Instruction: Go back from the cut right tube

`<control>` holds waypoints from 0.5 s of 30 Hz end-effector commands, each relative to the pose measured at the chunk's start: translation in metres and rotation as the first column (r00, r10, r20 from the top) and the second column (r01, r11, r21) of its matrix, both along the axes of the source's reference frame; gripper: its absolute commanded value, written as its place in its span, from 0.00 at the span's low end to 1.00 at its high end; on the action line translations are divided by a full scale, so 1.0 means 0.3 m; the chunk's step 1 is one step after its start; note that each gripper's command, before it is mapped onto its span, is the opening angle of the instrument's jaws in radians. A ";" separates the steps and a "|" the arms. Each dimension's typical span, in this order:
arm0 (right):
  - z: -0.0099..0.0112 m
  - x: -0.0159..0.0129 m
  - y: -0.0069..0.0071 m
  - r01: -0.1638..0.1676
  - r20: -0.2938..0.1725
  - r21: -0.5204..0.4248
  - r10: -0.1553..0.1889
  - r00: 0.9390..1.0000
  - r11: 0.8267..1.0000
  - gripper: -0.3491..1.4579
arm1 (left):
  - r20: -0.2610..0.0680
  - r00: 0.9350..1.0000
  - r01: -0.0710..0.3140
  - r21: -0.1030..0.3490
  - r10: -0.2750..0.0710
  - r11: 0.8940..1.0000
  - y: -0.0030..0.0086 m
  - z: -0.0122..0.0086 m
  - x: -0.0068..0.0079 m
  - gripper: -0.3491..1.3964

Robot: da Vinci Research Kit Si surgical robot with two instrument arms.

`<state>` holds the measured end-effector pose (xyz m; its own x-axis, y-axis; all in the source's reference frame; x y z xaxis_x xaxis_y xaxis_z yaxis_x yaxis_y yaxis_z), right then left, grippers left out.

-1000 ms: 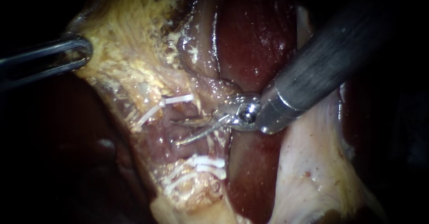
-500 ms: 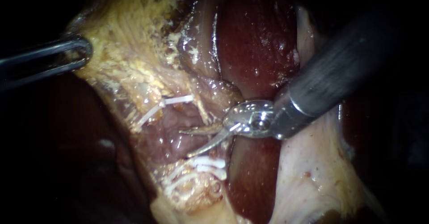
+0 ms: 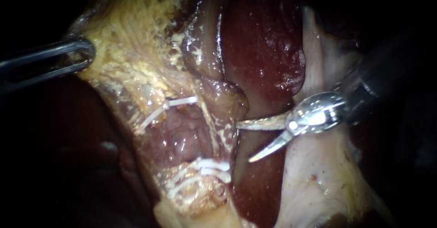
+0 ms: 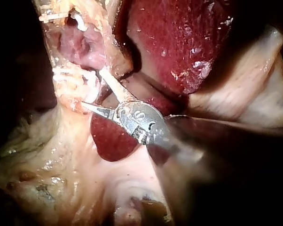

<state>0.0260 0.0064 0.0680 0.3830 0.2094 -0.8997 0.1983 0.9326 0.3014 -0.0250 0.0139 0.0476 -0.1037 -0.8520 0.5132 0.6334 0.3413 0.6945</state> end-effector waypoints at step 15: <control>-0.0013 -0.0031 0.0018 -0.070 0.022 0.004 0.070 0.997 0.998 0.99 | -0.024 1.000 -0.017 -0.001 0.017 1.000 -0.0039 0.0163 -0.0075 0.00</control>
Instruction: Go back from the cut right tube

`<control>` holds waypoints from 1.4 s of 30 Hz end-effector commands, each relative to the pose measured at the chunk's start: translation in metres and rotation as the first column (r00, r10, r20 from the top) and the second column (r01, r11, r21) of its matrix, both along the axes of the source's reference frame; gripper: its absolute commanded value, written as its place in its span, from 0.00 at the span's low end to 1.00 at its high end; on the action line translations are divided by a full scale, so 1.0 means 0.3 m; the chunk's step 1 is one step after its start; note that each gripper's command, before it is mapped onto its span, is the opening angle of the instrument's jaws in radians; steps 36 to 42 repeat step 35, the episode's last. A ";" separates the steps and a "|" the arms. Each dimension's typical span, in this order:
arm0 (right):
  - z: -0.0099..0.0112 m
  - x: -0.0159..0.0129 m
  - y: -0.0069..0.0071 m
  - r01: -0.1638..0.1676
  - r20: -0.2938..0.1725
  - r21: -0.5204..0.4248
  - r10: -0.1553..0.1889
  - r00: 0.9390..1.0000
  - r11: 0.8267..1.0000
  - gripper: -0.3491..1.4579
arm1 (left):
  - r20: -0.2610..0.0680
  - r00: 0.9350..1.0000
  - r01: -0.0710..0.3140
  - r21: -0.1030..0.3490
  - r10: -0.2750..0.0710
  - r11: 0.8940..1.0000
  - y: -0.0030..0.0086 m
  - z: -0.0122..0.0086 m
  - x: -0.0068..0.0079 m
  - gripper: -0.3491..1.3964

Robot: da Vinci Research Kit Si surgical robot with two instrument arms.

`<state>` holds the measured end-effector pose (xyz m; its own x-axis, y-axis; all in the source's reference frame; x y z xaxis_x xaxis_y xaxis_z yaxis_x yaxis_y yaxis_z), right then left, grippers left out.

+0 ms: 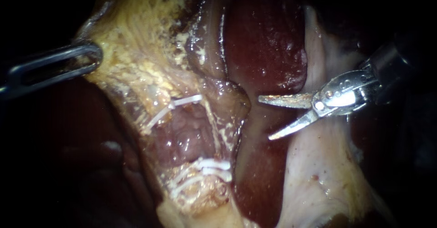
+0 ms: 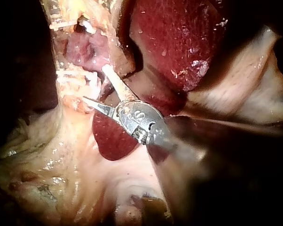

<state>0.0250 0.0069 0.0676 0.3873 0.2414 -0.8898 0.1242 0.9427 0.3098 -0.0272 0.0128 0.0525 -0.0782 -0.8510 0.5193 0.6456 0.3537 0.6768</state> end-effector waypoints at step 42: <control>0.0003 -0.0036 0.0008 0.005 -0.003 0.000 -0.005 1.000 1.000 0.99 | -0.013 0.994 -0.104 0.068 0.105 0.992 -0.0069 0.0397 -0.0388 0.00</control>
